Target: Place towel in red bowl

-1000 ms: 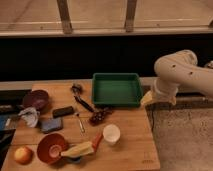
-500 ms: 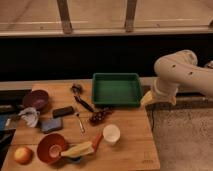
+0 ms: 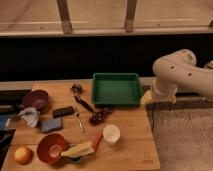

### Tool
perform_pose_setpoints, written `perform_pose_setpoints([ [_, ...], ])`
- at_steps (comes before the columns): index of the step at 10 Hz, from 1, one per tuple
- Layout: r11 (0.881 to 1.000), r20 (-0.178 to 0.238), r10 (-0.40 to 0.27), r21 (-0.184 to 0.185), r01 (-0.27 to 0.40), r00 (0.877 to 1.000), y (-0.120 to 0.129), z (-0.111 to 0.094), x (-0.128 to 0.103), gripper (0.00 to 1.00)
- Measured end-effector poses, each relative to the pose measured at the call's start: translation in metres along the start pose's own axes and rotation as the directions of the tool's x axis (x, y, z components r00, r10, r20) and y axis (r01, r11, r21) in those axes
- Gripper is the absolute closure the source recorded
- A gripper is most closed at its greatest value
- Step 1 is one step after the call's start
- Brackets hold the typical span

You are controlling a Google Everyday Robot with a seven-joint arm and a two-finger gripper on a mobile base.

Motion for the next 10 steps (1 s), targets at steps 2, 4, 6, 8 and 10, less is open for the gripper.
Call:
perform_pose_setpoints([
  [2, 0.999, 0.059, -0.046, -0.006, 0.046, 0.997, 0.026, -0.008, -0.021, 0.20],
  [4, 0.992, 0.110, -0.119, -0.027, 0.123, 0.987, 0.071, -0.015, -0.046, 0.20],
  [6, 0.973, 0.134, -0.206, -0.076, 0.218, 0.969, 0.125, -0.018, -0.067, 0.20],
  [8, 0.942, 0.144, -0.293, -0.129, 0.311, 0.945, 0.169, -0.019, -0.071, 0.20],
  [10, 0.935, 0.146, -0.308, -0.136, 0.328, 0.940, 0.175, -0.019, -0.071, 0.20],
])
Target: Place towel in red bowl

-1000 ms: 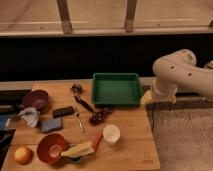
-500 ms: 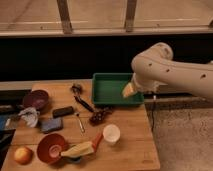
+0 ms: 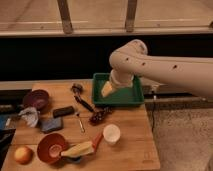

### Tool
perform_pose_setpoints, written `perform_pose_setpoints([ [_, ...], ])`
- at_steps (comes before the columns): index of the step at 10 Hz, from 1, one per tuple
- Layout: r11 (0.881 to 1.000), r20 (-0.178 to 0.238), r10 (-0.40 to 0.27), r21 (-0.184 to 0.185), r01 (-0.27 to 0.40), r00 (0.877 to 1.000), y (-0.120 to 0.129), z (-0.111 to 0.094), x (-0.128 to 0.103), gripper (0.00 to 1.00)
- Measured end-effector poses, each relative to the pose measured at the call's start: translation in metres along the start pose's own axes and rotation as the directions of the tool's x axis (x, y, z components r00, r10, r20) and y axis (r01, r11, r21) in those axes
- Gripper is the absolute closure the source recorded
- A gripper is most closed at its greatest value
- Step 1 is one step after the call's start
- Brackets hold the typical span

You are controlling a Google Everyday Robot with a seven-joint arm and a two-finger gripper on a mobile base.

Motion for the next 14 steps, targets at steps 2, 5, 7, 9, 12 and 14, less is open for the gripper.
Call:
perform_pose_setpoints([
  [2, 1.000, 0.000, 0.002, 0.002, -0.002, 1.000, -0.002, 0.000, 0.000, 0.20],
  [5, 0.999, 0.011, -0.048, -0.004, 0.048, 0.999, 0.006, 0.001, -0.002, 0.20],
  [7, 0.993, 0.023, -0.119, -0.025, 0.119, 0.993, 0.030, 0.006, -0.016, 0.20],
  [9, 0.975, 0.044, -0.212, -0.056, 0.214, 0.976, 0.073, 0.014, -0.047, 0.20],
  [12, 0.943, 0.071, -0.313, -0.099, 0.319, 0.947, 0.129, 0.024, -0.084, 0.20],
  [14, 0.905, 0.108, -0.387, -0.148, 0.399, 0.916, 0.177, 0.023, -0.103, 0.20],
])
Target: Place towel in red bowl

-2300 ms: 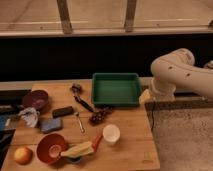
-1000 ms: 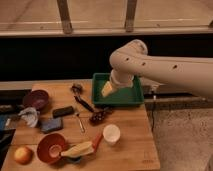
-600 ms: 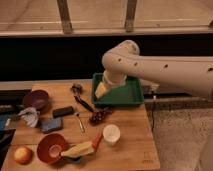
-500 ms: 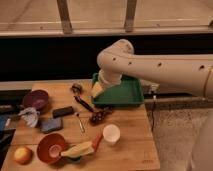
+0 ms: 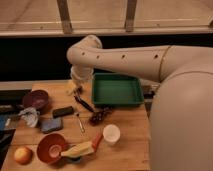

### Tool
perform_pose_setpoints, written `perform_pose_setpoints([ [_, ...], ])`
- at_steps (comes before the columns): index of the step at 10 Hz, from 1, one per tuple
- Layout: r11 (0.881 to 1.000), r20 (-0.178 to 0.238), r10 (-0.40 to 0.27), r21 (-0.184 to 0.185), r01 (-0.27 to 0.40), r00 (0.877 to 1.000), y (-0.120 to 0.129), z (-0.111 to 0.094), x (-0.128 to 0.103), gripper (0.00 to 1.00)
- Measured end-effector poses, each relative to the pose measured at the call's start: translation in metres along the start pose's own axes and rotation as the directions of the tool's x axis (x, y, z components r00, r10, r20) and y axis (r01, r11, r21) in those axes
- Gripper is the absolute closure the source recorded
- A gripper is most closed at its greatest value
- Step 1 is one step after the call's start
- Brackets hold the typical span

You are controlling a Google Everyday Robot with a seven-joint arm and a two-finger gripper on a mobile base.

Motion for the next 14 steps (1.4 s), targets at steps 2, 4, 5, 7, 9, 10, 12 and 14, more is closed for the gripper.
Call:
perform_pose_setpoints([
  [2, 1.000, -0.002, 0.006, 0.009, -0.006, 1.000, -0.006, -0.001, 0.003, 0.20],
  [4, 1.000, -0.009, 0.004, -0.001, -0.004, 1.000, -0.002, -0.001, 0.003, 0.20],
  [5, 1.000, -0.033, -0.014, 0.019, 0.015, 0.999, -0.004, -0.002, 0.006, 0.20],
  [7, 0.997, -0.052, -0.078, 0.012, 0.079, 0.996, 0.012, 0.005, -0.003, 0.20],
  [9, 0.987, -0.065, -0.163, -0.012, 0.162, 0.984, 0.037, 0.024, -0.028, 0.20],
  [10, 0.978, -0.066, -0.208, -0.029, 0.206, 0.976, 0.053, 0.035, -0.045, 0.20],
  [12, 0.952, -0.052, -0.302, -0.065, 0.298, 0.952, 0.087, 0.059, -0.082, 0.20],
  [14, 0.925, -0.027, -0.375, -0.077, 0.372, 0.927, 0.113, 0.072, -0.108, 0.20],
])
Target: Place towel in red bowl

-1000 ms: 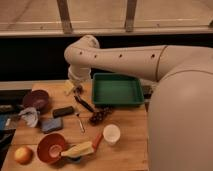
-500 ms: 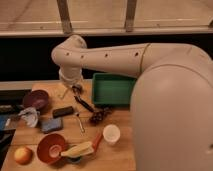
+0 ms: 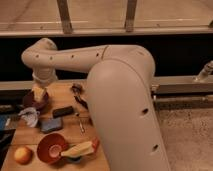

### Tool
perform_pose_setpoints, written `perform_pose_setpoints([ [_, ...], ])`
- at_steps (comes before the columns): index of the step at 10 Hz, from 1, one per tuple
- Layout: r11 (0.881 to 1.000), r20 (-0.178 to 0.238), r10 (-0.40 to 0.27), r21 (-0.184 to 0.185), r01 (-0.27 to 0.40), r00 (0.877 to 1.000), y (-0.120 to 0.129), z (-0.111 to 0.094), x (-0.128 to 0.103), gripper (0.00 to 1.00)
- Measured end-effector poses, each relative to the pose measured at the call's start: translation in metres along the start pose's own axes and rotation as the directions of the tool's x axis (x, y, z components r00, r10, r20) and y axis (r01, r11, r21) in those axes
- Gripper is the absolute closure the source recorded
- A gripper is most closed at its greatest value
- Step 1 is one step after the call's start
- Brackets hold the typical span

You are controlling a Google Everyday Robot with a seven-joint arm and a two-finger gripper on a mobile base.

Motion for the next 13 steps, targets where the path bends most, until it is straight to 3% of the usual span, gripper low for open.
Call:
perform_pose_setpoints([
  [3, 1.000, 0.001, -0.012, 0.007, 0.012, 1.000, -0.002, 0.002, -0.004, 0.20],
  [5, 1.000, -0.004, -0.028, -0.014, 0.028, 1.000, 0.005, 0.004, -0.007, 0.20],
  [6, 0.998, -0.011, -0.043, -0.040, 0.043, 0.999, 0.007, 0.009, -0.008, 0.20],
  [7, 0.994, -0.019, -0.069, -0.089, 0.067, 0.997, 0.016, 0.022, -0.011, 0.20],
  [9, 0.975, -0.015, -0.132, -0.185, 0.127, 0.991, 0.046, 0.046, -0.028, 0.20],
  [11, 0.959, -0.015, -0.154, -0.243, 0.146, 0.988, 0.059, 0.061, -0.033, 0.20],
  [13, 0.950, -0.019, -0.156, -0.276, 0.145, 0.988, 0.068, 0.071, -0.031, 0.20],
])
